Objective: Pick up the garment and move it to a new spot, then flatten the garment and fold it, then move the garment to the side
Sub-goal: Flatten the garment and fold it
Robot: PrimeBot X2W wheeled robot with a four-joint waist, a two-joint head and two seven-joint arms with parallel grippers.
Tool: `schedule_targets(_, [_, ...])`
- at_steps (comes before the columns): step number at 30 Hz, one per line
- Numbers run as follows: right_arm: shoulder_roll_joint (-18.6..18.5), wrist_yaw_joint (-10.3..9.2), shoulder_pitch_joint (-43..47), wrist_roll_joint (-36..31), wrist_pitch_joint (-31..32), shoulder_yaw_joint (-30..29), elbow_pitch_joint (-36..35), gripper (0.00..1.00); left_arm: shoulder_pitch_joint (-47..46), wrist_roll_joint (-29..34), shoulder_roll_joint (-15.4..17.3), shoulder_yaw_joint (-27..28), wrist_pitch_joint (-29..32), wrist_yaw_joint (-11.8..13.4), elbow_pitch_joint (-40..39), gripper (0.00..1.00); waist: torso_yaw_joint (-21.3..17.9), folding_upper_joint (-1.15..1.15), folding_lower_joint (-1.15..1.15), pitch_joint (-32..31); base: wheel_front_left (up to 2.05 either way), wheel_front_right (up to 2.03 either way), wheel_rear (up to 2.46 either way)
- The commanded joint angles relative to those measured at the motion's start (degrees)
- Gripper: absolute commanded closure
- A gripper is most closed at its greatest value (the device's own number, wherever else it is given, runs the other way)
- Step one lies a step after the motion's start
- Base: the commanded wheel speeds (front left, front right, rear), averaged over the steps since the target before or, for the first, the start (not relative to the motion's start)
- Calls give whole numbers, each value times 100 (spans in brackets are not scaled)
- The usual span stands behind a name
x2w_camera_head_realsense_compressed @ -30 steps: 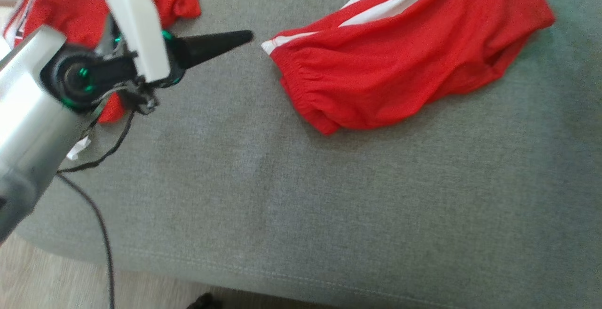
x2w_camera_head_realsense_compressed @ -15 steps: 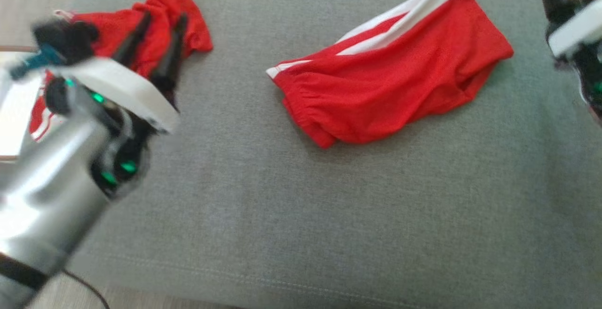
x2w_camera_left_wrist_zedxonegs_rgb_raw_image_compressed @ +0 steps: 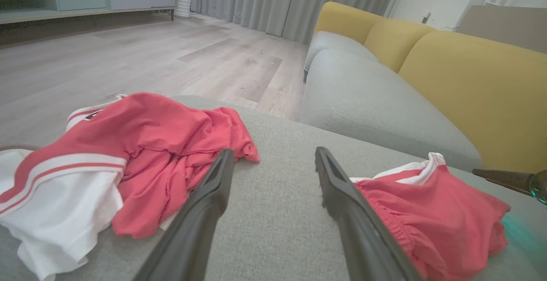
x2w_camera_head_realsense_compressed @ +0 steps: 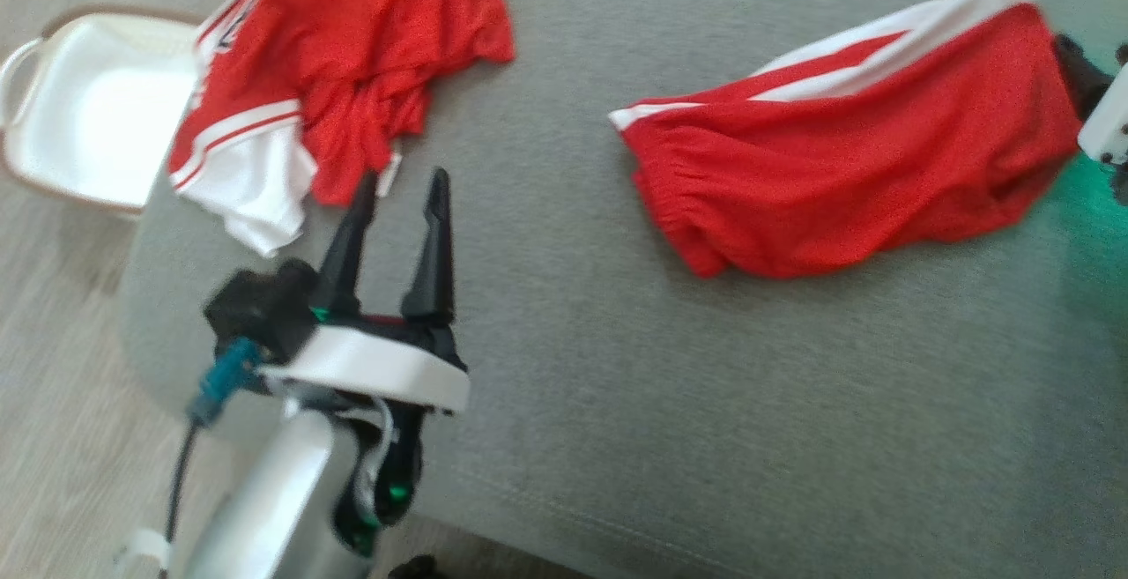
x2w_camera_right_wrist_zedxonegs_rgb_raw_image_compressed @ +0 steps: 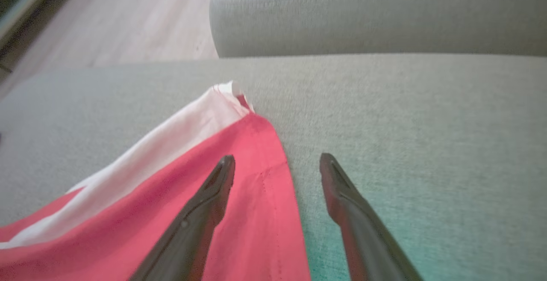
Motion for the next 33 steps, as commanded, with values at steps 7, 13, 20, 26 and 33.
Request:
schedule_targets(7, [-40,44,-113,95,1405,173,464,0,393,1121,-627,833,-29,-528,-160,0,518,0,0,79,0,0,0])
schedule_targets(13, [70,44,-50,149,2141,204,610,0,633,1478,-875,1222,-29,-902,-95,0,613,0,0,59,0,0,0])
schedule_targets(20, [160,44,21,304,2279,116,278,100,683,1535,-926,1396,-29,-1086,-75,0,596,0,0,88,0,0,0])
schedule_targets(26, [101,44,-117,89,1444,161,147,100,684,1489,-928,1408,-29,-1050,-64,0,425,0,0,5,0,0,0])
schedule_targets(33, [263,44,6,156,808,28,287,100,775,1619,-929,1509,-29,-1086,5,0,-83,0,0,-345,0,0,0])
